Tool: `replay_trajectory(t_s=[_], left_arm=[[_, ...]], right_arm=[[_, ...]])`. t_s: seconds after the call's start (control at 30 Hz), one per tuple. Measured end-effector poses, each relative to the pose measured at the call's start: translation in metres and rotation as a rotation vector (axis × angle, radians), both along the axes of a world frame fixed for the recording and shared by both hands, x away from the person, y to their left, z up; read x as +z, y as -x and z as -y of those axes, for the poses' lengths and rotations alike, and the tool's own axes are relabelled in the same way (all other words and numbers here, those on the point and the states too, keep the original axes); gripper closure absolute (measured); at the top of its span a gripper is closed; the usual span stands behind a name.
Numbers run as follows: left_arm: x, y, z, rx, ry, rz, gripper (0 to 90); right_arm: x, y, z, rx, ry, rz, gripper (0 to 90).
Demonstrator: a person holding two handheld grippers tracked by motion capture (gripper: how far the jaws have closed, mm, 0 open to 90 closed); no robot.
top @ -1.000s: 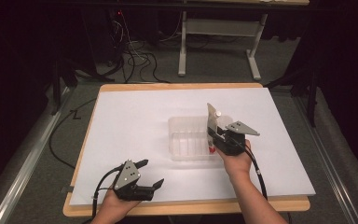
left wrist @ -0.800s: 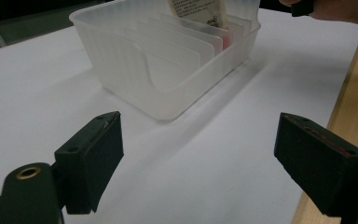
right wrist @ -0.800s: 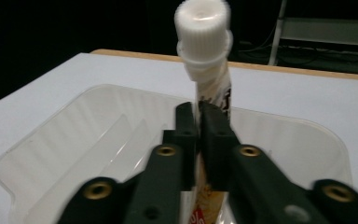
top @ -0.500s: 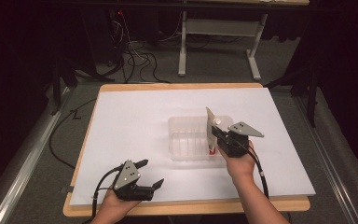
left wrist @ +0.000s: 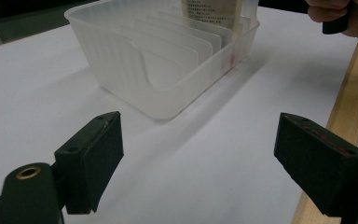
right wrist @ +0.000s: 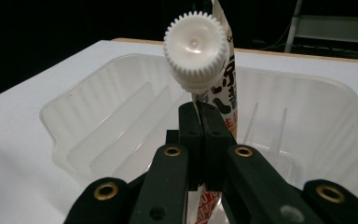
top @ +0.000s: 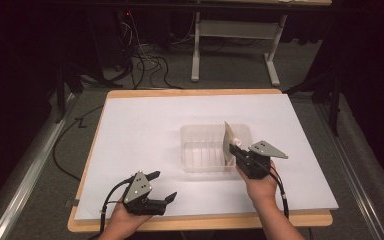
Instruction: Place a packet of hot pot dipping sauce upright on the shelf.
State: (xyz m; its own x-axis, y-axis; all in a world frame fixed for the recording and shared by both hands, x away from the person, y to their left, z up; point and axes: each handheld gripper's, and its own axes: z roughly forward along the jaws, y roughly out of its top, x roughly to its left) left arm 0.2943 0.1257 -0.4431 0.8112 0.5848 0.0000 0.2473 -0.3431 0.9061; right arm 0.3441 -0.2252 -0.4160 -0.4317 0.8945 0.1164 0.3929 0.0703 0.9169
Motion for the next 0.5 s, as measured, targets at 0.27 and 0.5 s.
replay_trajectory(t_s=[0.27, 0.5], left_arm=[[0.0000, -0.0008, -0.0005, 0.003, -0.001, 0.001, 16.3], [0.0004, -0.0009, -0.0018, 0.006, 0.001, 0.001, 16.2]], right_arm=[[0.0012, -0.0035, 0.0004, 0.025, 0.001, -0.007, 77.1], [0.0076, -0.0037, -0.0043, 0.059, 0.018, 0.000, 37.5]])
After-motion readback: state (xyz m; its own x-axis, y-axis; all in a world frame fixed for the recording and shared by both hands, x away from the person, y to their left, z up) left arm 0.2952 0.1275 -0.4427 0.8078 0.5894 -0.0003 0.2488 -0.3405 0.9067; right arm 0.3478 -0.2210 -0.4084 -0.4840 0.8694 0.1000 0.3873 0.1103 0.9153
